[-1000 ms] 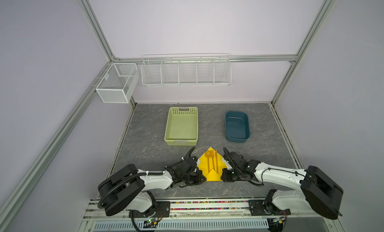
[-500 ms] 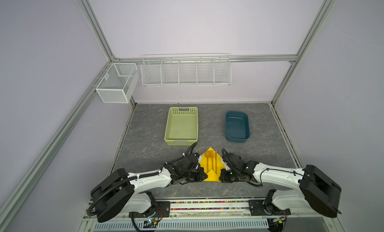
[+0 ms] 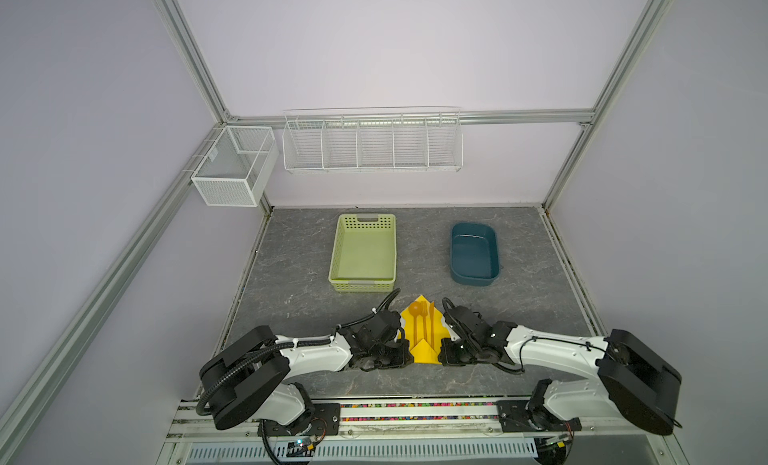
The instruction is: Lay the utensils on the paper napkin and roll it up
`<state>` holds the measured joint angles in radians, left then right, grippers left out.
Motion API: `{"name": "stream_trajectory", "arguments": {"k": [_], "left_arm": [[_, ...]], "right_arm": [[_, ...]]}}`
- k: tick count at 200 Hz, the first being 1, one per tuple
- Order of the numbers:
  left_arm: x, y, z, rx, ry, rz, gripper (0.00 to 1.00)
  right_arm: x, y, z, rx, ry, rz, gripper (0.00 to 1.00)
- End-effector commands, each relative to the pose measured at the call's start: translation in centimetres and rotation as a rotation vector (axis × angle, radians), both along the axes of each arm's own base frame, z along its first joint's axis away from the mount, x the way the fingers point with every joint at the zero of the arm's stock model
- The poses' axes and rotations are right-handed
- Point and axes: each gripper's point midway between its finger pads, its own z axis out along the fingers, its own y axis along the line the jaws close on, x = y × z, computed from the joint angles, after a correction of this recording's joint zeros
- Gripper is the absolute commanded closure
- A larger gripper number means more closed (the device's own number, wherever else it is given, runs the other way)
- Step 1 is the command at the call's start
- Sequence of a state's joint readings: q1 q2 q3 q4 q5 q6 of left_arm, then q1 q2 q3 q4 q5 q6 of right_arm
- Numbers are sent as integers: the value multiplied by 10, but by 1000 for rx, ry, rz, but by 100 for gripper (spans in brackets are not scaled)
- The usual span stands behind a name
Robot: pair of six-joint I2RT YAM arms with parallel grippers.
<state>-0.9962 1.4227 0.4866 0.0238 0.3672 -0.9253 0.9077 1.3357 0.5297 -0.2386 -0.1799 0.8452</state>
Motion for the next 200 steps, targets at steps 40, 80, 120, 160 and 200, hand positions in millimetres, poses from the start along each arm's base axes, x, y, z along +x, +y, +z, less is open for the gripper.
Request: {"name": "stream_trajectory", "arguments": {"k": [40,80,120,160,200], "left_arm": [[4,-11,6,-25,-20,-18,95],[0,-3,-7,26,-3,-20,95],[0,18,-15,129,-27,-14,95],[1,29,-14,183,-49,-11,95],[-2,43,-20,243,-51,-11,96]], "right_arm": [[-12,-24,-21,-126,55,-22,94],[-13,-26,-22,-138,58,-22,94],[-15,-32,-25,-158,63,-24,94],[-16,-35,-26,-173,64,-27,94],[-16,-37,-27,-177,65,-28,94]]}}
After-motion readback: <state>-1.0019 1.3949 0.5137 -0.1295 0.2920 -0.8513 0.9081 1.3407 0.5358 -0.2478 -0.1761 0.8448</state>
